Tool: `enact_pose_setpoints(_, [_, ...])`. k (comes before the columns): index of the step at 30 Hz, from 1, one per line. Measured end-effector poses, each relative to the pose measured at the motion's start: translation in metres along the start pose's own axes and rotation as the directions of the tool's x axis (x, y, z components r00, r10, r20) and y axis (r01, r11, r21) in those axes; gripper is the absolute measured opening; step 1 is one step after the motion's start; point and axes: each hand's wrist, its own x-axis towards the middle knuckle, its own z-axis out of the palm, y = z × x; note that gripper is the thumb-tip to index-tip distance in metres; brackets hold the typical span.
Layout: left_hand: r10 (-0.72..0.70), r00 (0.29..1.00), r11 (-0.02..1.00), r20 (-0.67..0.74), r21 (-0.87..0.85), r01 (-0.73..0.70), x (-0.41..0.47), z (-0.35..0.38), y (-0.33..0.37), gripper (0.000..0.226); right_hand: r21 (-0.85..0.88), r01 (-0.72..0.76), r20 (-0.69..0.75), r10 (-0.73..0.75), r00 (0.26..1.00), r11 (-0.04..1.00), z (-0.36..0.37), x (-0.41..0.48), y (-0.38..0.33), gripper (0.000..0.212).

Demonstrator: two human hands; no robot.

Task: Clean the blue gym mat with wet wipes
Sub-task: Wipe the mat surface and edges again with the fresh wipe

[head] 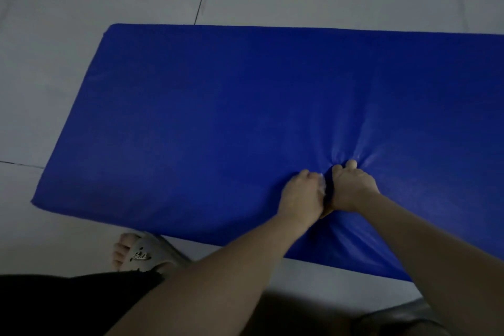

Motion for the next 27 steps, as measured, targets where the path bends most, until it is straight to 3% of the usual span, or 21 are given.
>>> enact_pose_setpoints(2, [0.078,0.996,0.995,0.039,0.053,-0.08,0.004,0.005,0.001,0.013,-0.005,-0.006,-0.007,0.006,1.0,1.0,0.0,0.0,0.0,0.098])
enact_pose_setpoints(4, [0.12,0.992,0.968,0.03,0.218,-0.124,0.009,-0.004,-0.019,0.016,-0.012,-0.006,0.032,0.006,0.999,1.0,-0.002,-0.001,-0.001,0.113])
enact_pose_setpoints(8, [0.017,0.999,0.934,-0.035,0.358,-0.004,0.009,-0.05,-0.086,0.027,-0.022,0.01,0.069,-0.009,0.998,1.0,-0.002,0.0,0.003,0.129])
enact_pose_setpoints(12, [-0.24,0.962,0.911,-0.133,0.312,0.27,-0.003,-0.094,-0.149,0.027,-0.011,-0.002,0.083,0.003,0.997,1.0,-0.004,-0.003,0.002,0.132])
enact_pose_setpoints(17, [-0.423,0.89,0.886,-0.169,0.131,0.446,-0.018,-0.089,-0.138,0.03,-0.008,-0.003,0.089,0.004,0.996,1.0,-0.008,-0.006,0.0,0.129])
enact_pose_setpoints(23, [-0.233,0.971,0.972,-0.054,0.014,0.234,-0.025,-0.021,-0.043,0.017,-0.031,0.016,0.08,-0.014,0.997,0.999,-0.005,-0.002,0.002,0.127])
enact_pose_setpoints(27, [-0.051,0.996,0.997,0.08,0.064,0.046,-0.023,0.021,0.015,0.011,-0.003,0.052,0.091,-0.052,0.994,0.999,-0.01,0.008,0.008,0.1])
